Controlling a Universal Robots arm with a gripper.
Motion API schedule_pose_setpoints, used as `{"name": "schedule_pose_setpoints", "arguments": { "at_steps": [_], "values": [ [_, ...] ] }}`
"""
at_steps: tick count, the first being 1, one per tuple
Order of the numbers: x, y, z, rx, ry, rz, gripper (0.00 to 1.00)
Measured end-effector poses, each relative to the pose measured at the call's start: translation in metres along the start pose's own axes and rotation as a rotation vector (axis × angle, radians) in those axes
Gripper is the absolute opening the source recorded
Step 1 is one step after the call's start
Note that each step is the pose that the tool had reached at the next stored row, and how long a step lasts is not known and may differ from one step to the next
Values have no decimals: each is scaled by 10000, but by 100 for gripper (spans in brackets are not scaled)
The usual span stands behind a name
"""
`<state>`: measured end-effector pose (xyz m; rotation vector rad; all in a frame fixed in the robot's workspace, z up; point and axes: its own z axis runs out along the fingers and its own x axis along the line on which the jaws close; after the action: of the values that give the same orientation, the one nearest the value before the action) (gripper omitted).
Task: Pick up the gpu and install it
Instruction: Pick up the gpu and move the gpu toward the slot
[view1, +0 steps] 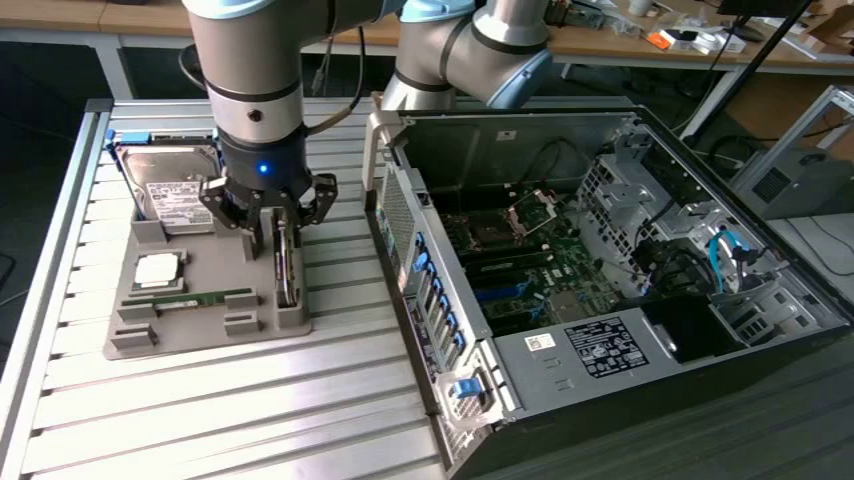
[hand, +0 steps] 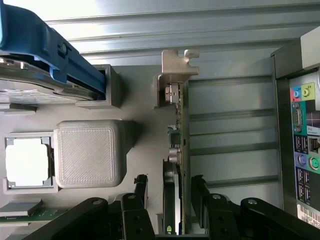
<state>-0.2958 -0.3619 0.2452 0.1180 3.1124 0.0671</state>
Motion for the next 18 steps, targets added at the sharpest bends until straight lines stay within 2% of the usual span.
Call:
{"name": "schedule_pose_setpoints", "arguments": {
  "at_steps": [9,10,12,14,15,18],
  "values": [
    [1,3,11,1,1,0,48],
    [1,3,11,1,1,0,46],
    [0,3,11,0,0,0,34],
    [0,3,11,1,1,-1,34],
    [0,3,11,1,1,-1,28],
    [0,3,11,1,1,0,27]
  ]
}}
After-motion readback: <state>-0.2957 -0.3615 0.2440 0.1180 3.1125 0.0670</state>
